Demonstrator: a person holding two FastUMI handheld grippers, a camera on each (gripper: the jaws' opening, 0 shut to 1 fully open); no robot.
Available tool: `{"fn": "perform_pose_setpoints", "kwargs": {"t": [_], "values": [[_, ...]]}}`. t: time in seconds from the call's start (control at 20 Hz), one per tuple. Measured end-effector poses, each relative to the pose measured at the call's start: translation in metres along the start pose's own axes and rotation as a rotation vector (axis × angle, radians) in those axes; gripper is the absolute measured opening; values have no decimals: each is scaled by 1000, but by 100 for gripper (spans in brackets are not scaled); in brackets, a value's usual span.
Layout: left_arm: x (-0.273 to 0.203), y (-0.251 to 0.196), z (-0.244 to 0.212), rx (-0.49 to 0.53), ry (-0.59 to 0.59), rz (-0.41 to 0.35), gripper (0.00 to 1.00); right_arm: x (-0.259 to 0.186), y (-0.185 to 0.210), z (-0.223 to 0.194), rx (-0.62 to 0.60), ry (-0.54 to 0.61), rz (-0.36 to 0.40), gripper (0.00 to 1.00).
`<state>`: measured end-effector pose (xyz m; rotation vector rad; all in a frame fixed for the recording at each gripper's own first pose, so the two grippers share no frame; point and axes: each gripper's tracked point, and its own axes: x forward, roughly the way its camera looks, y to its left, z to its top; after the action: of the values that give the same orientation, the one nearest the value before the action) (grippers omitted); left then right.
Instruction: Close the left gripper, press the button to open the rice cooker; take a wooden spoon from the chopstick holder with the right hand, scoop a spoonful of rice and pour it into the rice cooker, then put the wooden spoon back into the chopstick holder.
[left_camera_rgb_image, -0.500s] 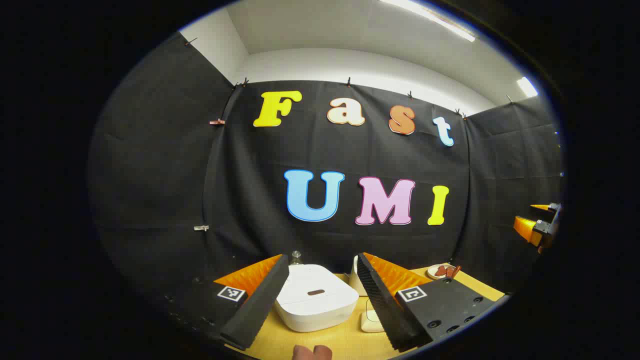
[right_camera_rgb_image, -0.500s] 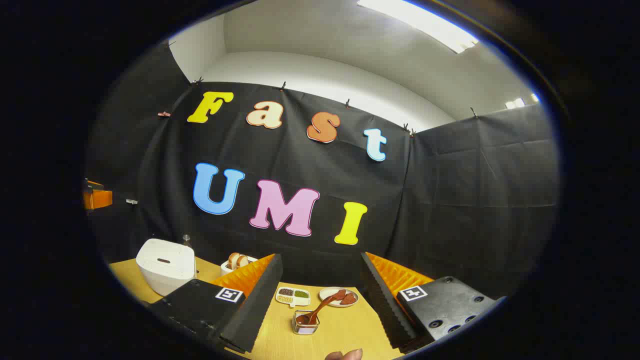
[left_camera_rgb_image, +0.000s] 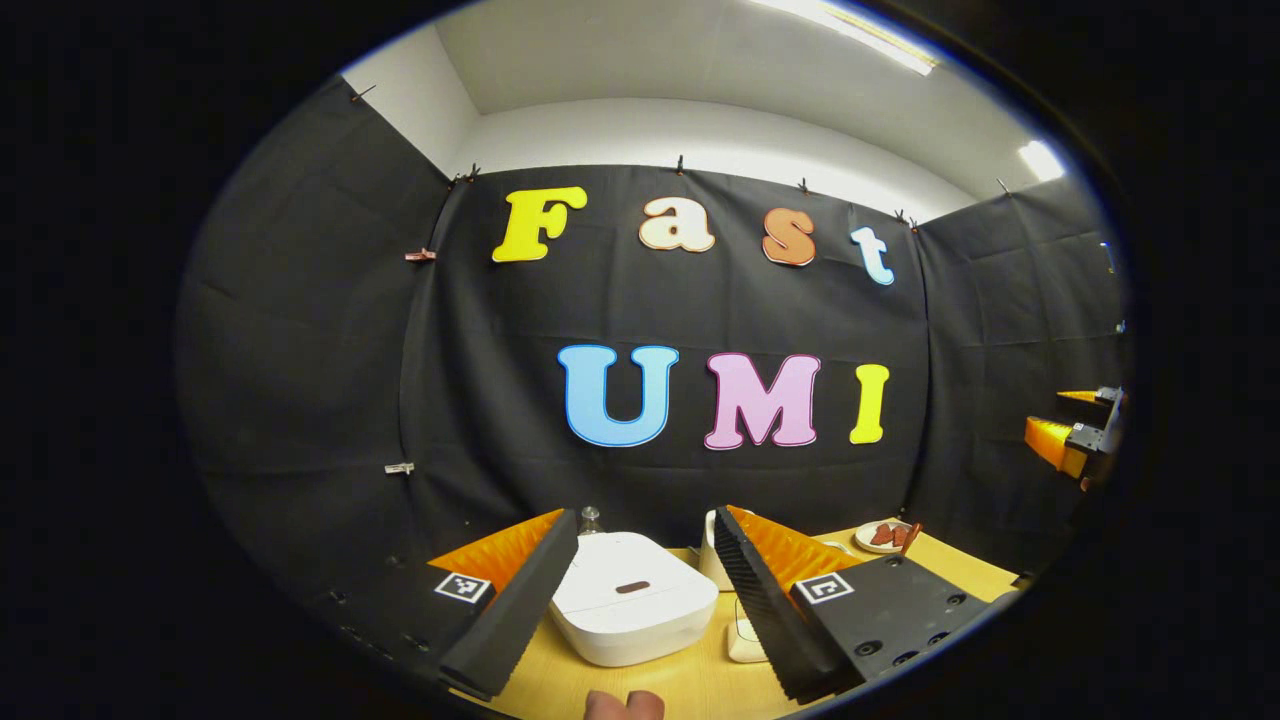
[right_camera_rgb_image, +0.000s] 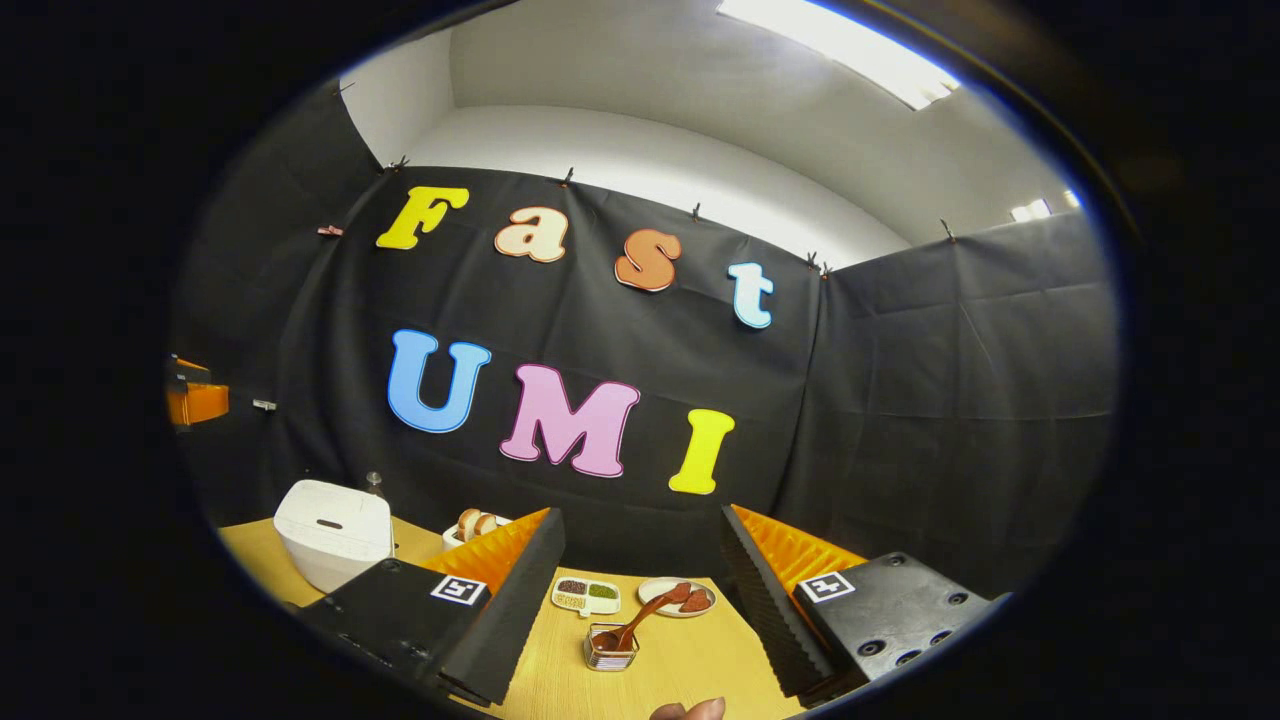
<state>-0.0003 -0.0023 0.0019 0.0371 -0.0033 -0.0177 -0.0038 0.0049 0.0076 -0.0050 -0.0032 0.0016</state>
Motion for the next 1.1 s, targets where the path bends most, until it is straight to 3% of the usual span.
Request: {"fn": "perform_pose_setpoints", "kwargs": {"t": [0.8,1.1], "values": [[12,8,-6,5,7,-11,95,-3,15,1,-43,-1,-7,97],[28,3,-15,-29,33,-87,93,1,11,7,-55,-7,-31,97]]}}
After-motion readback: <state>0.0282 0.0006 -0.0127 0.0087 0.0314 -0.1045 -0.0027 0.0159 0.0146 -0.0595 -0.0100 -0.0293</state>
